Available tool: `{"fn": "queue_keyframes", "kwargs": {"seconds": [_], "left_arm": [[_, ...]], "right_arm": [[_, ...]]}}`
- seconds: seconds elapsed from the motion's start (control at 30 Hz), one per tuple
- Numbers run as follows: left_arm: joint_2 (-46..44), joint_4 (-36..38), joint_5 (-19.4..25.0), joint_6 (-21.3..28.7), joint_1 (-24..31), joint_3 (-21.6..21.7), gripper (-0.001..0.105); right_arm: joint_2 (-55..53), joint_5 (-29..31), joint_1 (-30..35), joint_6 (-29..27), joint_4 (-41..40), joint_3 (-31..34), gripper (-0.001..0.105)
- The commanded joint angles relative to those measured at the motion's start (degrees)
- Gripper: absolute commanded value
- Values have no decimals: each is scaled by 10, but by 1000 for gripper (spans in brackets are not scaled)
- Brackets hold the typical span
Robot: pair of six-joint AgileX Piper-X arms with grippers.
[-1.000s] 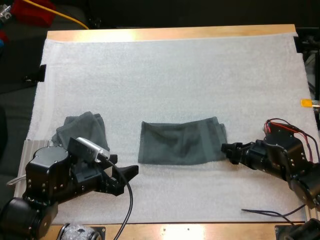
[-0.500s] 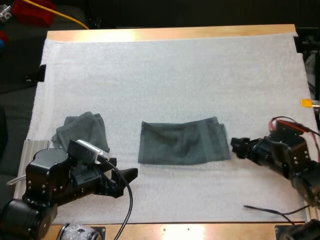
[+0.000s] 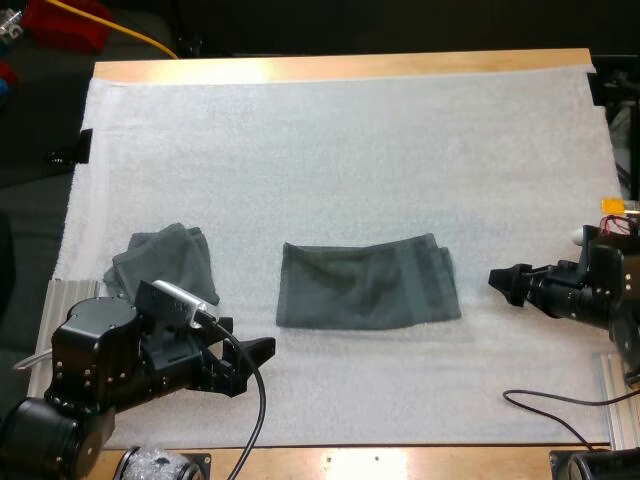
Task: Pick towel from pile, fold and stack
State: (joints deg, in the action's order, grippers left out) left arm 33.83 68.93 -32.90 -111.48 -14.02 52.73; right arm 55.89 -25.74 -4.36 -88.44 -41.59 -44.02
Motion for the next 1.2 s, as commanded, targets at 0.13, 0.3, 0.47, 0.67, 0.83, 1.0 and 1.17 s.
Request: {"fn": "queue_keyframes", "kwargs": {"seconds": [0.13,0.3,0.47,0.67,0.83,1.0,1.17], "left_arm": [[-3,0,-3,-5,0,4,69],[-3,2,-3,-5,0,4,69],[-3,4,-3,-5,0,4,69],[-3,4,-3,-5,0,4,69],[-3,4,-3,-5,0,4,69],[-3,4,-3,-5,0,4,69],[-3,4,-3,-5,0,4,69]], "right_arm": [[74,-88,24,-34,18,-5,66],[147,-151,24,-30,74,-5,66],[215,-167,24,-30,114,-5,66],[270,-183,24,-30,157,-5,66],[304,-191,24,-30,187,-5,66],[332,-217,21,-29,212,-5,66],[358,-219,5,-24,225,-5,66]]}}
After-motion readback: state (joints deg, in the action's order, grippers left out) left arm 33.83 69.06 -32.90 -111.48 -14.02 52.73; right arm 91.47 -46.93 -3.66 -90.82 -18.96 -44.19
